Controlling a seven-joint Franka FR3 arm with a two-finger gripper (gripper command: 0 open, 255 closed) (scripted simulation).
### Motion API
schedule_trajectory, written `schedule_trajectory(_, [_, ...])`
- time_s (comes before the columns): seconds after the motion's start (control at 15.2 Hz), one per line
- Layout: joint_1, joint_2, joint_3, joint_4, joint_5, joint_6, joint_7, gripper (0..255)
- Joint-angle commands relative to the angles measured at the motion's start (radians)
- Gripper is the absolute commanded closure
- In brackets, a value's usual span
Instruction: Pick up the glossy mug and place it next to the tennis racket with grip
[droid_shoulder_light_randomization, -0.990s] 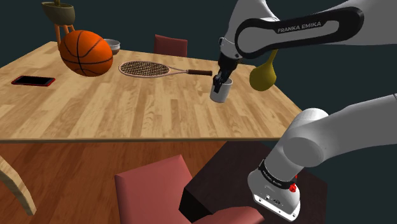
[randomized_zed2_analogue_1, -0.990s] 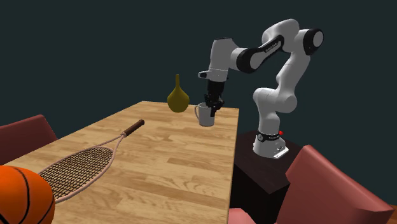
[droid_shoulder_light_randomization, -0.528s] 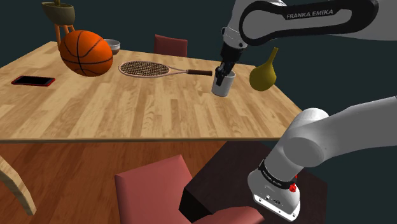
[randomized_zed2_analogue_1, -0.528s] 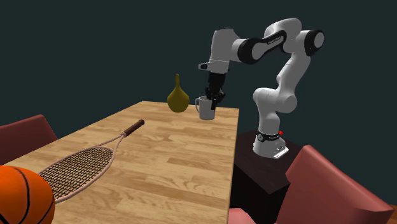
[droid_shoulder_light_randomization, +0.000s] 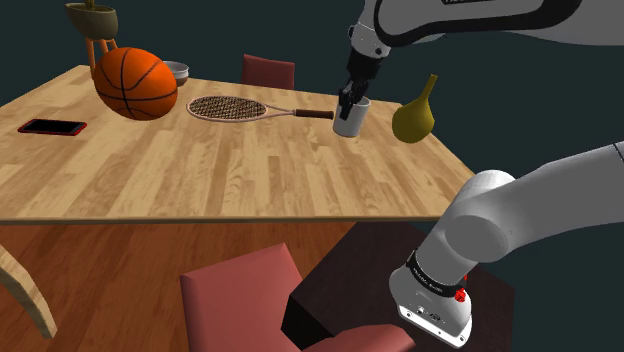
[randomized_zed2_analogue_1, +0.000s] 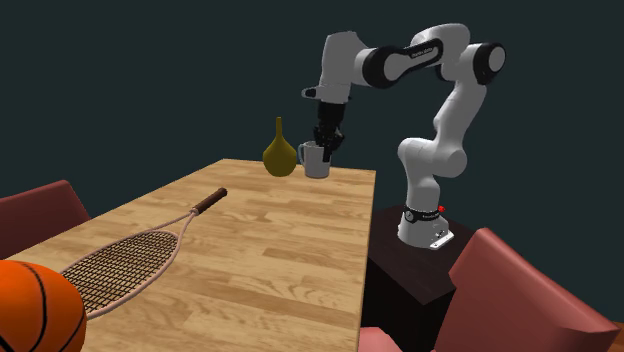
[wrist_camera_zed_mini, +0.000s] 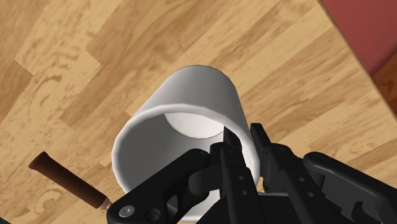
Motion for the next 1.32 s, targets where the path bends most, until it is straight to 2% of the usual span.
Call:
schedule_trajectory(0.0, [-0.009, 0.064, -0.028, 0.047, -0.008, 0.02, -0.031, 255])
schedule_trajectory(0.53, [-0.028, 0.352, -0.127, 0.302, 0.009, 0.06, -0.161, 255])
schedule_trajectory(1.12, [-0.069, 0.696, -0.206, 0.684, 0.108, 0.018, -0.319, 255])
schedule_trajectory(1.25, [-0.071, 0.698, -0.205, 0.66, 0.108, 0.044, -0.319, 255])
